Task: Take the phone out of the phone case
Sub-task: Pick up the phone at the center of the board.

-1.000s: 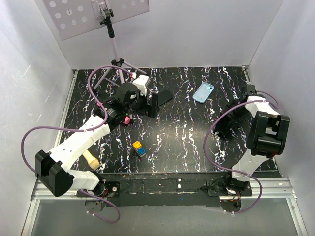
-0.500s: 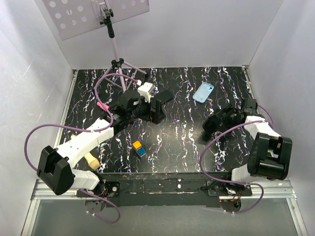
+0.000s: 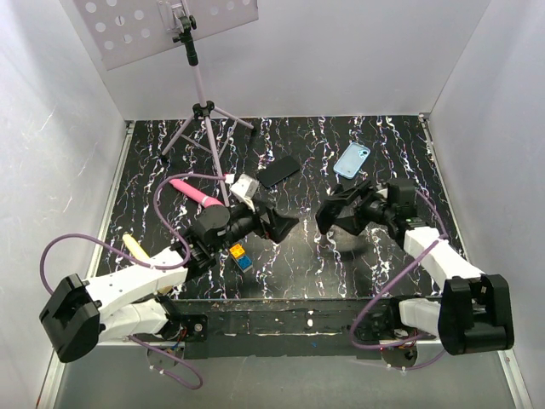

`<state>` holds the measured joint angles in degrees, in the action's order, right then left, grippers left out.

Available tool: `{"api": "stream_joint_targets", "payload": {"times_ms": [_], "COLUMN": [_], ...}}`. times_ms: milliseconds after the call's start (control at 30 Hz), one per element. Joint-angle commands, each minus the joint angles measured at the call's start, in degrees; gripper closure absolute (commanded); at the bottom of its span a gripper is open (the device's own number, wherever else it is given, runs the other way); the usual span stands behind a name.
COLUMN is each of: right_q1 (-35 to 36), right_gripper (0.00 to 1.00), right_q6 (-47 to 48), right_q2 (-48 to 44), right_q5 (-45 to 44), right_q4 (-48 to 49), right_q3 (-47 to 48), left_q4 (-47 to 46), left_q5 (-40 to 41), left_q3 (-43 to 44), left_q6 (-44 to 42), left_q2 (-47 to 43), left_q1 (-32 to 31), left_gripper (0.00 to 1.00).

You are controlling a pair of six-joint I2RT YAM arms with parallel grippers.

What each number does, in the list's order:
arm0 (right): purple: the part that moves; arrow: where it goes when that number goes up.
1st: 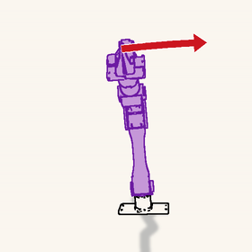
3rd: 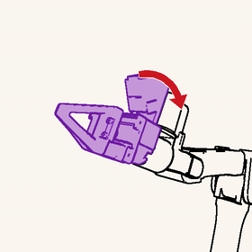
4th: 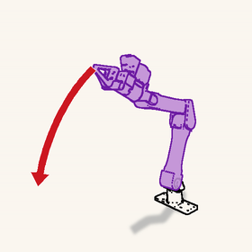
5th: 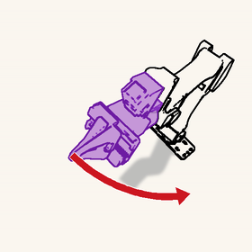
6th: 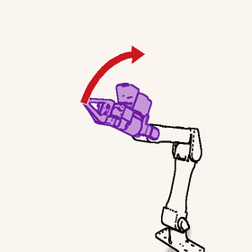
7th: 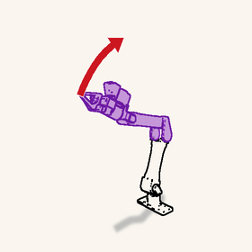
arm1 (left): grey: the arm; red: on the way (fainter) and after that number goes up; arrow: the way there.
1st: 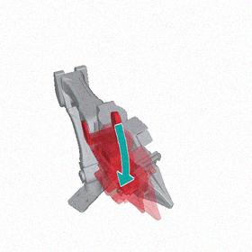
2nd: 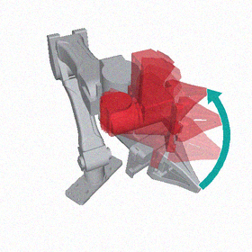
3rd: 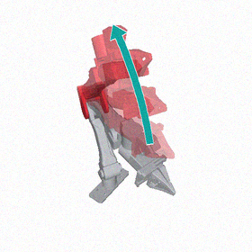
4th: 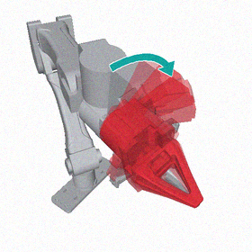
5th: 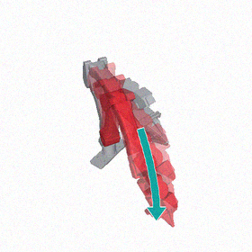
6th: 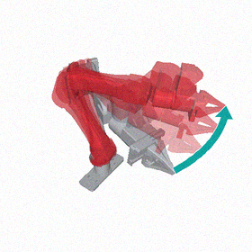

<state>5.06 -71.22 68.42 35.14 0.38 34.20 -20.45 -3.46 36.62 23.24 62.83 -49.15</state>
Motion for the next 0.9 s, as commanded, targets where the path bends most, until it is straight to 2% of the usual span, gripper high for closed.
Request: {"api": "stream_joint_targets", "payload": {"times_ms": [0,167,300,633,767,867], "right_q1": [9.3,16.3,19.9,25.2,25.6,26.0], "right_gripper": [0.99,0.99,0.99,0.99,0.99,0.99], "right_q6": [-9.5,-12.1,-14.3,-19.6,-19.9,-19.8], "right_q2": [-4.4,-4.3,-4.3,-3.7,-7.4,-10.1], "right_q5": [-3.7,-8.0,-10.6,-11.8,-14.6,-16.4], "right_q4": [6.7,7.8,9.1,11.9,9.2,6.5], "right_q3": [-1.1,-0.7,-0.6,0.3,0.1,0.8], "left_q4": [-10.3,-5.1,-3.6,-0.6,2.1,3.2], "left_q5": [7.6,12.9,15.8,22.8,28.3,28.3], "left_q3": [-4.9,-4.5,-5.3,-5.5,-5.6,-5.2], "left_q6": [4.2,0.7,-0.7,-2.2,-2.2,-1.4], "left_q2": [-3.6,-4.9,-6.4,-5.9,-6.9,-5.8], "left_q1": [-2.6,-6.5,-8.9,-13.9,-15.3,-15.5], "left_gripper": [0.02,0.06,0.14,0.25,0.25,0.22]}}
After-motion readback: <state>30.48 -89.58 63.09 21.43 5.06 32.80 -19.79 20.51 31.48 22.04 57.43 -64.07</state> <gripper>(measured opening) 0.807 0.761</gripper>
